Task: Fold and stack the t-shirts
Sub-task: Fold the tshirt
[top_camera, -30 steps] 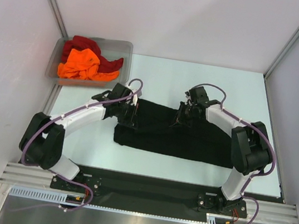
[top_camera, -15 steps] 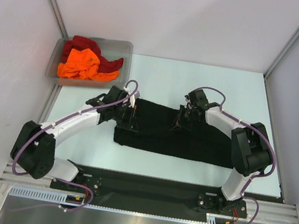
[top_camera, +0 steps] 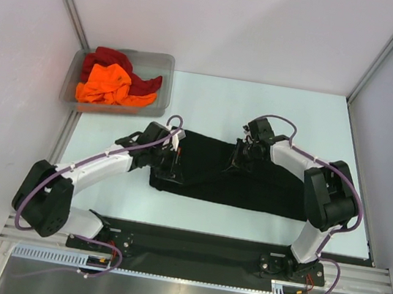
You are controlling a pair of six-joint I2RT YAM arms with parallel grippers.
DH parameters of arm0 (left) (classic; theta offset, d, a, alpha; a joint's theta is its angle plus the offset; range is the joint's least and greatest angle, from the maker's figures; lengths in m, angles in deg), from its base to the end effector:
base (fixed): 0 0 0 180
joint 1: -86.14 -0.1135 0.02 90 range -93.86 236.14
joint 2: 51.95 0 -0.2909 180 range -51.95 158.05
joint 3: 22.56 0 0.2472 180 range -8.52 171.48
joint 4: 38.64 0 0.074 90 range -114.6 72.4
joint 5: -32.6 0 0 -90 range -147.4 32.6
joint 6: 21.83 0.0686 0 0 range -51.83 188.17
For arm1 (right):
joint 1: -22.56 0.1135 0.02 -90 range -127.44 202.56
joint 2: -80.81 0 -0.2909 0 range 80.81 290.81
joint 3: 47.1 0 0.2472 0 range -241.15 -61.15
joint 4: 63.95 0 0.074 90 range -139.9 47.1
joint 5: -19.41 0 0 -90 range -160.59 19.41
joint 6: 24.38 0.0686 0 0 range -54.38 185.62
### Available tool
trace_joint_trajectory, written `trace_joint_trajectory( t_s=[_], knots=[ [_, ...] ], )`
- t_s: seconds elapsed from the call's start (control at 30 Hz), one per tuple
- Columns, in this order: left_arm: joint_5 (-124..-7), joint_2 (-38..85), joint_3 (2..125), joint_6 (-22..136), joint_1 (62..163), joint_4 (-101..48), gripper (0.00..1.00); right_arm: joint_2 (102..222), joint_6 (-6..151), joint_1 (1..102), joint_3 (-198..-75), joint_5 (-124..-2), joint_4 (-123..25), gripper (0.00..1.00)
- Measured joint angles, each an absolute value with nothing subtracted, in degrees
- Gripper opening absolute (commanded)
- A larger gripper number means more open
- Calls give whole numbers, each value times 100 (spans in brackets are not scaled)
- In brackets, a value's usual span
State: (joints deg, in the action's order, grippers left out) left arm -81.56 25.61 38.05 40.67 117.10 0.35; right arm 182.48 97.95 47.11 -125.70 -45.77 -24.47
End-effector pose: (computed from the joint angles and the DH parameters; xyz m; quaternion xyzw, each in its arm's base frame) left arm 0.2173 -0.1631 0.2123 0.0895 0.9327 -0.3145 0.1522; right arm 0.3238 0.1795 0.1806 0.0135 0.9500 0.2939 0.1043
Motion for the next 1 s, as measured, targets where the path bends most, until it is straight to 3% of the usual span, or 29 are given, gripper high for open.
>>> trace_joint_trajectory(
  t_s=[0.3,0.67,1.0],
  knots=[
    [-8007,2600,3805,4106,11712,72,0,18248,9795,4696,-12566,-4525,-2449,2],
    [-7531,4198,6102,4668,11599,776,0,18314,9767,4456,-12813,-4501,-2443,3],
    [-7463,5675,7615,4884,11161,1111,0,19081,9658,4097,-13457,-4265,-2447,3]
  ],
)
